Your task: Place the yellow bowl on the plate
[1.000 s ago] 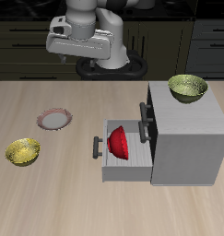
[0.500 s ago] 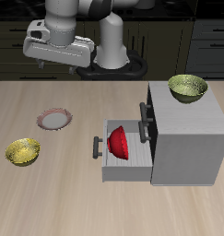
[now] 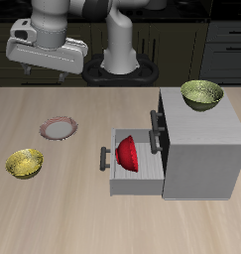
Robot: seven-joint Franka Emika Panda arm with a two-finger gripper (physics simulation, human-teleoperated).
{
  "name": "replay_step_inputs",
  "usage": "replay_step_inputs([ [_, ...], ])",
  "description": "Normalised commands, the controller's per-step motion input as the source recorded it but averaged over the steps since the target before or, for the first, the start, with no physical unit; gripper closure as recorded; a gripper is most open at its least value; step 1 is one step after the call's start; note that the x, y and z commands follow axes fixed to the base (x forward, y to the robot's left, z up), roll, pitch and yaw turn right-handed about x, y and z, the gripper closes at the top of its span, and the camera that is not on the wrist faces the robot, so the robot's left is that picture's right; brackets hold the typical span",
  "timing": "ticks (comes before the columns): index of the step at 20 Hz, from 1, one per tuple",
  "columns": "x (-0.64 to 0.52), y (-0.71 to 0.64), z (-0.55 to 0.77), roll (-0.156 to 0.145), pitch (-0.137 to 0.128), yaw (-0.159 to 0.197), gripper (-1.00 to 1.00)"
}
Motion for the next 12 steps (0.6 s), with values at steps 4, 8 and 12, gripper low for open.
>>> replay_step_inputs([
  [4,0.37,-0.08,0.09,0.030,-0.028,0.046,-1.00],
  [8,0.35,-0.09,0.07,0.018,-0.036,0.031,-1.00],
  [12,0.36,0.00,0.09,0.060,-0.048,0.064,-1.00],
])
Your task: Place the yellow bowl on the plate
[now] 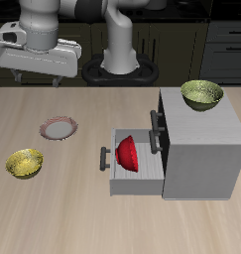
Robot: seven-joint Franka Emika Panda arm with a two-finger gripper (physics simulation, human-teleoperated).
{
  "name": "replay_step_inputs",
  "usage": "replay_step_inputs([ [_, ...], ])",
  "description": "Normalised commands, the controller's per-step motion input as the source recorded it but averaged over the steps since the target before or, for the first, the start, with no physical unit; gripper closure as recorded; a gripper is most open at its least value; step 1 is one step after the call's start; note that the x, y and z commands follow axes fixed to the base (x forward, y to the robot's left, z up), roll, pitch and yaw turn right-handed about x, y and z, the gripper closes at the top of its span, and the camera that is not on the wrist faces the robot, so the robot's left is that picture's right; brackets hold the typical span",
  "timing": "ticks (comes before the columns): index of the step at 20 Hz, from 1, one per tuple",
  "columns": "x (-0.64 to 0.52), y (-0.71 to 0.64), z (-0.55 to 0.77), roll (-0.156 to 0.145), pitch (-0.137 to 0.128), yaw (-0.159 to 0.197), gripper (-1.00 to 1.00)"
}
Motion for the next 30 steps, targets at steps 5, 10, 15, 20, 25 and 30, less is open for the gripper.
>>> replay_step_inputs([
  [5,0.26,-0.14,0.03,-0.014,-0.021,-0.007,-1.00],
  [10,0.22,-0.08,-0.14,-0.013,0.006,0.016,-1.00],
  [15,0.16,-0.01,-0.16,0.016,0.005,0.033,-1.00],
  [20,0.11,0.02,-0.26,0.014,0.021,0.007,-1.00],
  [25,0.06,0.07,-0.23,0.024,0.000,-0.007,-1.00],
  [30,0.08,-0.04,-0.49,-0.004,0.062,-0.005,-1.00],
])
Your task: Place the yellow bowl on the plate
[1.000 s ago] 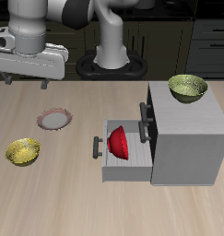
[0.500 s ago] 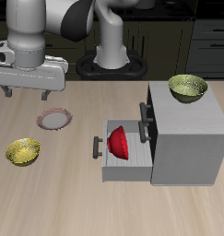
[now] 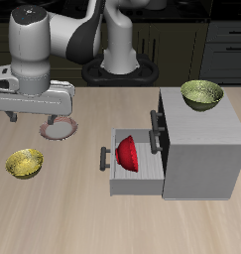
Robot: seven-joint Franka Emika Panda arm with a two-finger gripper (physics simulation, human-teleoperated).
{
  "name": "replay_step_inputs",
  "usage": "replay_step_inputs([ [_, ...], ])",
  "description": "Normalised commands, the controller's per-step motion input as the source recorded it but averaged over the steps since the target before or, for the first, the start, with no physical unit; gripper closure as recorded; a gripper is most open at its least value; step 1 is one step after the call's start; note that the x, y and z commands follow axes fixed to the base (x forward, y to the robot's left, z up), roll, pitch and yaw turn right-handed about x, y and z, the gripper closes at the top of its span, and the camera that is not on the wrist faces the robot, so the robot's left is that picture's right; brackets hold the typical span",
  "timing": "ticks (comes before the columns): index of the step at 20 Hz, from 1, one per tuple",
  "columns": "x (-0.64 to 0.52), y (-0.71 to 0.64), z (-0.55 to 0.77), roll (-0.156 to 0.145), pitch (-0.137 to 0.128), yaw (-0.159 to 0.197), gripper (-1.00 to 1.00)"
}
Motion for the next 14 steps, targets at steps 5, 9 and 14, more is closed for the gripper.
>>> replay_step_inputs([
  [5,0.00,0.00,-0.30,-0.008,0.027,-0.002,-1.00],
  [9,-0.03,-0.02,-0.45,0.004,0.048,-0.025,-1.00],
  [14,-0.03,0.03,-0.34,0.005,0.033,-0.013,-1.00],
])
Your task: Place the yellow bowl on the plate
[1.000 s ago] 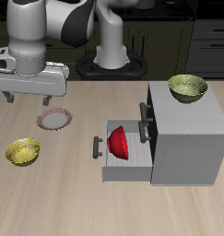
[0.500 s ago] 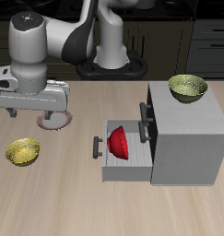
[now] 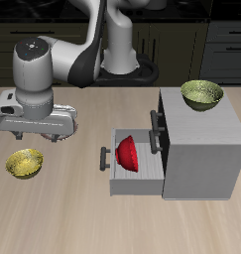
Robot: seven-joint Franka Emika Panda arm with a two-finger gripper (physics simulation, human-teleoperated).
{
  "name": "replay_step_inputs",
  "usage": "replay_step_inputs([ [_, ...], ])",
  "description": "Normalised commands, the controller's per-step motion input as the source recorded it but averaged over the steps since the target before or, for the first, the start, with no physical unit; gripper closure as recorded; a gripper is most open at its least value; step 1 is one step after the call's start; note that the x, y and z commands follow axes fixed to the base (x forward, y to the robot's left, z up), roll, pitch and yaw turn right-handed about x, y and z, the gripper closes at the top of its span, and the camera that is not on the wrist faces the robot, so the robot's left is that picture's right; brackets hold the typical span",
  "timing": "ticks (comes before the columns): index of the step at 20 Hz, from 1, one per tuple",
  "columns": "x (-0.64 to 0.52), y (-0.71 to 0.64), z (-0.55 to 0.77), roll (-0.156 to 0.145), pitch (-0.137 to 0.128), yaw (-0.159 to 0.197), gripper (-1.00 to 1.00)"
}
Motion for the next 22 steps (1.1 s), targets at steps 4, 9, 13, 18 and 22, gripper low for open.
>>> replay_step_inputs([
  [4,-0.05,-0.03,-0.28,-0.009,0.016,-0.011,-1.00],
  [9,-0.10,-0.09,-0.32,-0.016,0.012,-0.027,-1.00],
  [13,-0.10,-0.09,-0.38,-0.014,0.034,-0.004,-1.00],
  [18,-0.09,-0.03,-0.26,-0.006,0.018,-0.013,-1.00],
  [22,-0.04,0.01,-0.22,-0.021,0.001,0.027,-1.00],
])
